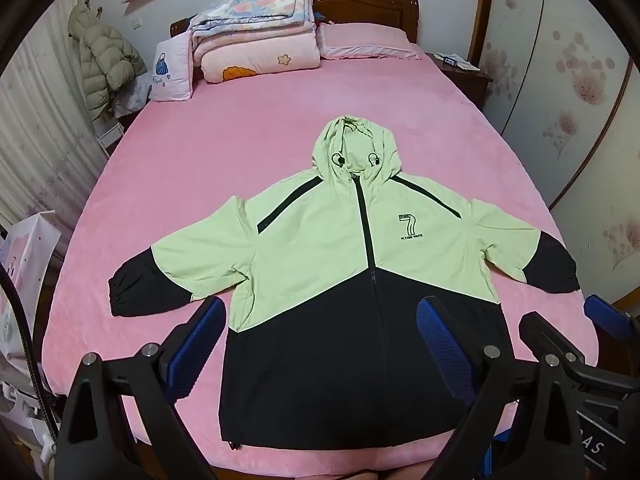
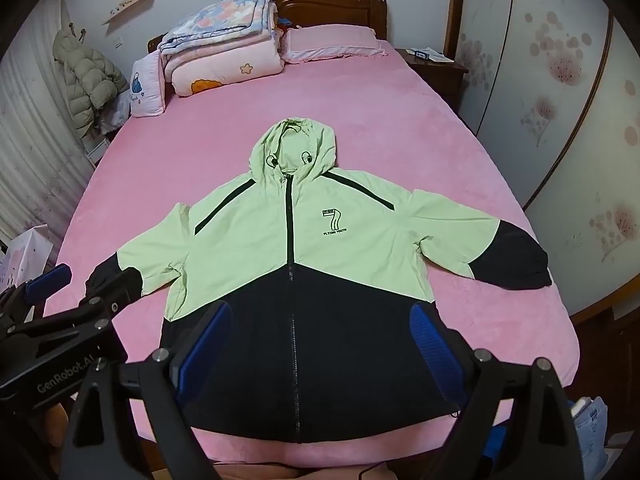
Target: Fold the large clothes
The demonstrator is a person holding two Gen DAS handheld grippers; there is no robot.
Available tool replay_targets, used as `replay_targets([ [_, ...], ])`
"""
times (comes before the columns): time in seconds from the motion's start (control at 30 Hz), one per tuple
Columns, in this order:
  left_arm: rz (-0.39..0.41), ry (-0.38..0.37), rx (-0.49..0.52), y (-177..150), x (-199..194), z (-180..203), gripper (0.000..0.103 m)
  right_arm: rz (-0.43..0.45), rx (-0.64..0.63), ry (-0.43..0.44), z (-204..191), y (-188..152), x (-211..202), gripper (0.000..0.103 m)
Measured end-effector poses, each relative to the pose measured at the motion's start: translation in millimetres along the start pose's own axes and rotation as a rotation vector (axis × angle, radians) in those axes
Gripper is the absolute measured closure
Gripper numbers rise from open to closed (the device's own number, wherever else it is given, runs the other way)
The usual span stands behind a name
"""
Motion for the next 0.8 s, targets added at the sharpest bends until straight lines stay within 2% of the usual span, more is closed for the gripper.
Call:
replay_targets([
  [0.27,0.008,-0.026,-0.027,-0.4,-5.2,-3.1,0.008,-0.002,0.002,0.006,-0.1,1.7,-0.6,0.012],
  [0.8,0.011,-0.016,-0.019,-6.4,-9.2,-0.9,0.008,0.004,0.007,0.014,0.6,-10.4,-4.7,0.012],
])
Point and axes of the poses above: each gripper's, at about its wrist camera, not at the fingertips, and x roughly the way its jaws point, z to its right, y to its top, the point moved 3 cm from there along x, roughly the way its jaws point, and after that the axes turned 11 degrees about -y, right-handed, at the moved point
